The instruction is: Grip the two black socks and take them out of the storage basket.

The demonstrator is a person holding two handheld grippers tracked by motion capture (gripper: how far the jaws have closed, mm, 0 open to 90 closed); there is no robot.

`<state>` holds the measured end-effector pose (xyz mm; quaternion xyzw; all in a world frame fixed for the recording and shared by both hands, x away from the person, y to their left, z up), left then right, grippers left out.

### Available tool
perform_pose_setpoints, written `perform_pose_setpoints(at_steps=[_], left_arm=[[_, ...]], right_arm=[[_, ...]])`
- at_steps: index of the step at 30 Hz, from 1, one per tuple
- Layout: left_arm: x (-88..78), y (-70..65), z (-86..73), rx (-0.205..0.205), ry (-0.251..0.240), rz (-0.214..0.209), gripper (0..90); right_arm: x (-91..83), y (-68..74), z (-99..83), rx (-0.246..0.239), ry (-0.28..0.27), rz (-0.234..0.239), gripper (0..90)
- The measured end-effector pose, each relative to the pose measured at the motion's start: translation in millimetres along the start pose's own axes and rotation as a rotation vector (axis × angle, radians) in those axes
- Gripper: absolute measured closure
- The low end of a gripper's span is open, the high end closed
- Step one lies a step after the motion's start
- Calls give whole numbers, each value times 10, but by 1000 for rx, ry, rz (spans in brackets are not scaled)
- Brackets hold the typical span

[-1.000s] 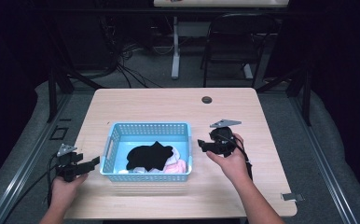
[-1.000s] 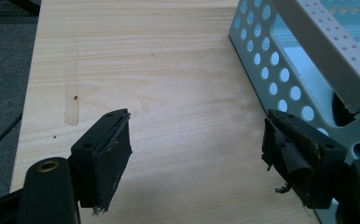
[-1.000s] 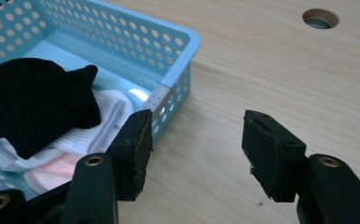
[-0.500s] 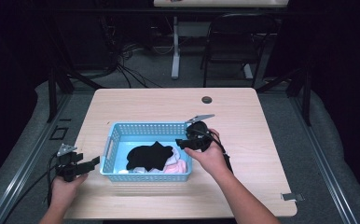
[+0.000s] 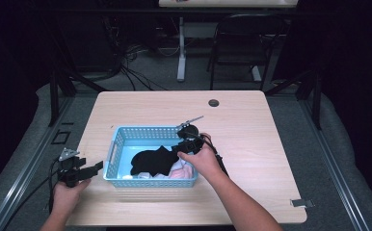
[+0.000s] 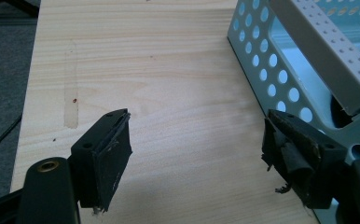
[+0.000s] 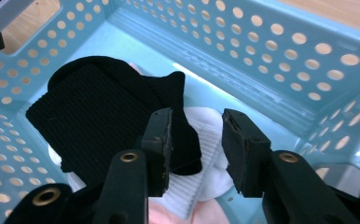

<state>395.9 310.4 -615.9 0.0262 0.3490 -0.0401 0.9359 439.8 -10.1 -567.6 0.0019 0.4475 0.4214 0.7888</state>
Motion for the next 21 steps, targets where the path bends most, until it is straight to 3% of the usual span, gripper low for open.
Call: perform_pose_setpoints(at_steps=[9,15,19,21], left_arm=[[-1,4,2,0,-2,1,236],[-2,6,1,-1,-1,1,236],[-2,4,2,-1,-3,0,236],[-3,5,3,-1,-4,0,236]], right_arm=[[80,-23,-27,25,61,-22,661],[107,-28,-71,50,97,-15,662],[136,9,-81,96,96,17,677],[133,7,-95,92,114,16,697]])
Point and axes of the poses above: each handheld gripper's, and its own axes: x roughly forward along the jaws, z roughly out of its top, y roughly to its left, the point moved 9 cm from there along x, roughly forward along the jaws, and after that the axes turned 13 degrees about z, right-handed, at the moved point
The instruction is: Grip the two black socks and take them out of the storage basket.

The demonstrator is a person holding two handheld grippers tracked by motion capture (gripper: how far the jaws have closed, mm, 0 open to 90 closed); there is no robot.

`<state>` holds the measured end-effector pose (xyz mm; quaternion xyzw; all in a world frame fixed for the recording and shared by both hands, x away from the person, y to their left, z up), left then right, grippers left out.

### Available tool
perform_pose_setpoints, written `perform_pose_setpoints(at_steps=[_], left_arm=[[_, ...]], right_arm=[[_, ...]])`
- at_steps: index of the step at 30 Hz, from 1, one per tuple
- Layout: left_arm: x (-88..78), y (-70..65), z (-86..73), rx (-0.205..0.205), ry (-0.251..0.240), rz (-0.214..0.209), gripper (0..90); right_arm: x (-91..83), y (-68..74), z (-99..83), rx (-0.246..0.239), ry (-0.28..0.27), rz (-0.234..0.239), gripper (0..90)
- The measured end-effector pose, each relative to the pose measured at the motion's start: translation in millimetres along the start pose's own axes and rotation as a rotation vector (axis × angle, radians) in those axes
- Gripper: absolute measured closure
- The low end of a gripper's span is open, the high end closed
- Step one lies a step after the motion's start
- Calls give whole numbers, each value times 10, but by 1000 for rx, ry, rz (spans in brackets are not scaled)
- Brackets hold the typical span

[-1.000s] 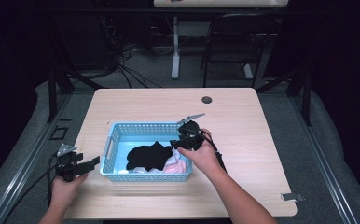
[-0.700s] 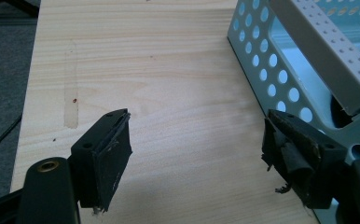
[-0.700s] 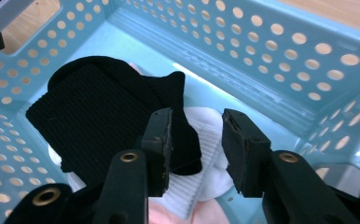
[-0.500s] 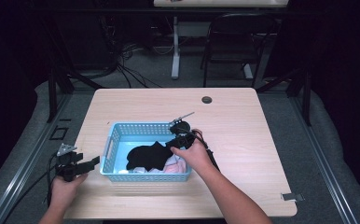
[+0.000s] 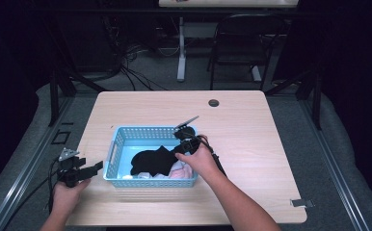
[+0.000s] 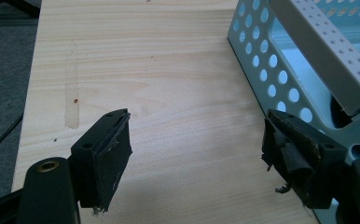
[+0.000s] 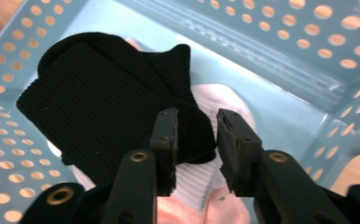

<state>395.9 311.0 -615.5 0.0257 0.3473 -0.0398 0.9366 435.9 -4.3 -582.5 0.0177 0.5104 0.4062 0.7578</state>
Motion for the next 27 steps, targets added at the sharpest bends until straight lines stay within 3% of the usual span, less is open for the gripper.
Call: perform_pose_setpoints(at_steps=[6,9,21,24,27], left_arm=[[0,-2,-2,1,3,0,236],[3,0,-2,2,3,1,236],[5,-6,-7,2,7,-1,236],[9,-6,-8,2,8,0,236],[13,-2,-4,-2,6,-1,236]], right_arm=[[-6,38,8,-2,-13,7,795],[-43,63,19,-34,-15,10,859],[-237,313,166,-118,-131,49,883],[-296,377,206,-139,-138,58,883],[-352,528,319,-160,-125,73,884]])
Point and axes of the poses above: each handheld gripper's, and its own axes: x roughly forward along the jaws, z roughly out of its top, y roughly to its left, the point moved 9 cm from there along x, roughly forward along the jaws, and after that the axes turned 13 degrees about z, right-handed, at the moved point
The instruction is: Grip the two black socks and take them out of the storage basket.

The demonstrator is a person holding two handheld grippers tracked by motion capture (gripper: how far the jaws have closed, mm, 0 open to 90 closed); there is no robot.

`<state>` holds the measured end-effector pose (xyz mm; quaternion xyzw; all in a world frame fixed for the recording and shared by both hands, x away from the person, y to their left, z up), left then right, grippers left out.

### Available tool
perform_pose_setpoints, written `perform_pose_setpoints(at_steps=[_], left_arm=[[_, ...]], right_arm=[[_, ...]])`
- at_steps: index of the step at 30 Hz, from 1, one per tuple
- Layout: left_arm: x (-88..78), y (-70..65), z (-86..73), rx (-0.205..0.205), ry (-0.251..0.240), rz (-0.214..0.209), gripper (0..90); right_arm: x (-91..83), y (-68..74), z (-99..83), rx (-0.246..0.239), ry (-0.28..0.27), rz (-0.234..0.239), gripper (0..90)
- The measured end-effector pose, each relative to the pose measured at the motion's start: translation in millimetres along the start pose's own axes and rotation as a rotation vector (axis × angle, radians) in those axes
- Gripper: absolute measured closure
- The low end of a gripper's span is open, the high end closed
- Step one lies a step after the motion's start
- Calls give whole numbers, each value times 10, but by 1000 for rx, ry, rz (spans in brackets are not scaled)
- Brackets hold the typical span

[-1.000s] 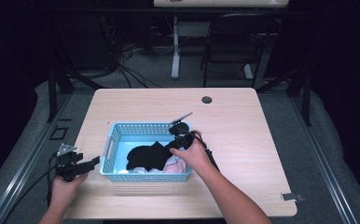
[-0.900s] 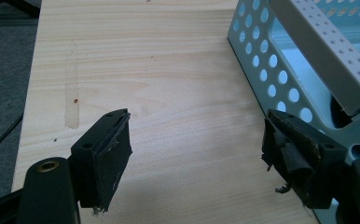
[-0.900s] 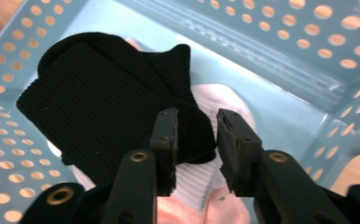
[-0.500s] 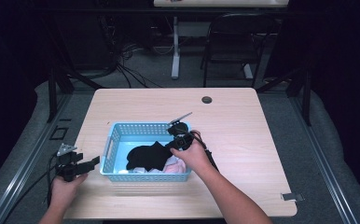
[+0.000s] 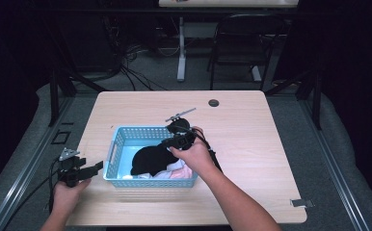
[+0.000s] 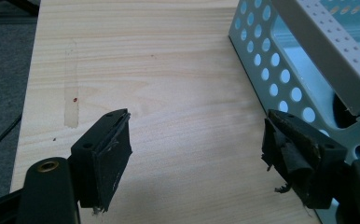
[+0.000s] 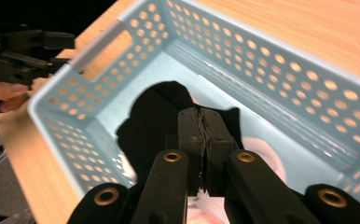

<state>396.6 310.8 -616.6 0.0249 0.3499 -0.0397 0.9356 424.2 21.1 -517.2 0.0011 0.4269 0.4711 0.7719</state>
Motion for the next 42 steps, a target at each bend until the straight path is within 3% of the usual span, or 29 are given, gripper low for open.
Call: perform_pose_setpoints(at_steps=[10,14,20,32,42], left_arm=[[-13,11,-4,-1,-2,1,236],[-12,10,-2,-3,-1,1,236],[-11,6,-3,0,-2,2,236],[-12,4,-3,0,-3,3,236],[-14,0,-5,-1,-2,2,236]], right_arm=[[-214,252,285,-51,-5,3,885],[-427,318,418,-71,-40,0,885],[-702,358,479,-93,-60,-23,885],[-1150,269,478,-77,-126,-47,885],[-1546,50,314,-40,-170,-102,885]])
Point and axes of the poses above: each handheld gripper's, and its own axes: x roughly forward along the jaws, z roughly out of its top, y roughly to its left, the point moved 9 cm from there along x, roughly forward along the jaws, and after that the axes turned 13 degrees about z, right-handed, at the moved point
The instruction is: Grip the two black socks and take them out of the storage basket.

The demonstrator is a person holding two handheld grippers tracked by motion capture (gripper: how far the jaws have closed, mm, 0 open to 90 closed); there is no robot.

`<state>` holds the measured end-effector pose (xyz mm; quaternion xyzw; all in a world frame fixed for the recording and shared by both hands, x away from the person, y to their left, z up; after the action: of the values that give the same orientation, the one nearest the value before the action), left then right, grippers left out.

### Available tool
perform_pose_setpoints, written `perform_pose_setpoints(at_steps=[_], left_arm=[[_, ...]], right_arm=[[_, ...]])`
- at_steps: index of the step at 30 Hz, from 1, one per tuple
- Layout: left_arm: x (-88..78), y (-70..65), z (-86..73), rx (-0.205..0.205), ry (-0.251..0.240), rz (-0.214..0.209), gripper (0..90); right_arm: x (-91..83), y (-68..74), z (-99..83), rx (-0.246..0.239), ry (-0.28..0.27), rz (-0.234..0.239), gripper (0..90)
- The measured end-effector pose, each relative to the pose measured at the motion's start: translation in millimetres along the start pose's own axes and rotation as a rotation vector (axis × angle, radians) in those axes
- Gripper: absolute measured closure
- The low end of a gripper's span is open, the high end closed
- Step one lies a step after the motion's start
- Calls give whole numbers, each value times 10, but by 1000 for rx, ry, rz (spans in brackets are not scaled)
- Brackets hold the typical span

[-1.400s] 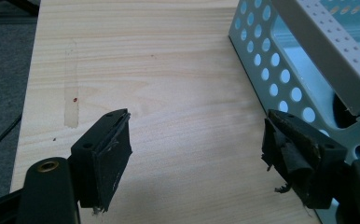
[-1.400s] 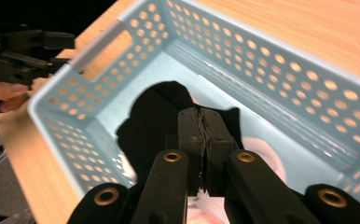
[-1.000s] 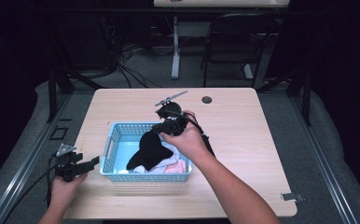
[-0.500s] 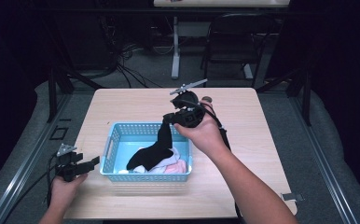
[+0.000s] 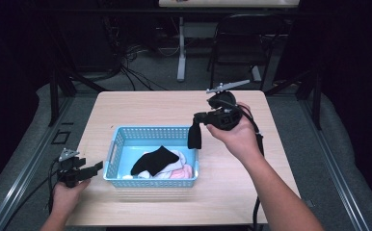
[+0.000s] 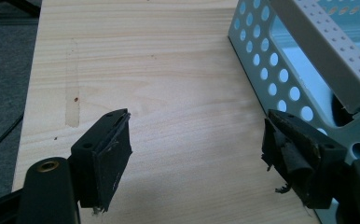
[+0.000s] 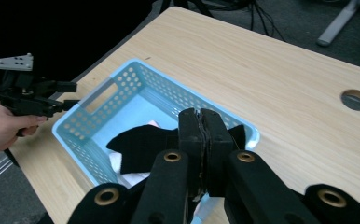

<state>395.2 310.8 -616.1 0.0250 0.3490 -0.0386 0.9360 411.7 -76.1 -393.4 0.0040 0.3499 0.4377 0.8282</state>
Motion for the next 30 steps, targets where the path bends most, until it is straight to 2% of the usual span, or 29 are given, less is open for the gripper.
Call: perform_pose_setpoints(at_steps=[6,12,17,20,24,26,27,30], left_arm=[[0,0,-5,5,4,1,236],[4,-9,-6,6,3,0,236],[4,-5,-11,4,6,3,236],[4,-5,-14,4,8,3,236],[0,-8,-10,1,3,1,236],[1,-4,-10,-1,5,0,236],[1,-4,-10,-1,5,0,236],[7,-6,-11,3,8,1,236]], right_arm=[[-192,-166,-131,24,-2,-40,885],[-305,-316,-289,49,-2,-65,885],[-302,-400,-426,74,7,-72,885],[-252,-452,-568,101,14,-56,885],[-193,-490,-683,103,24,-41,885],[-145,-608,-860,140,44,-45,885],[-145,-608,-860,140,44,-45,885],[-139,-791,-1043,188,52,-71,884]])
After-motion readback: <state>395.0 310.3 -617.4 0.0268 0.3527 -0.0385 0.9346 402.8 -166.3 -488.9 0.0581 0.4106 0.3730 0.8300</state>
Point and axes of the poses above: each handheld gripper's, and its own axes: x roughly forward along the jaws, z roughly out of its top, y roughly to its left, the point moved 9 cm from there along x, roughly forward along the jaws, and after that the axes turned 13 degrees about z, right-handed, at the moved point
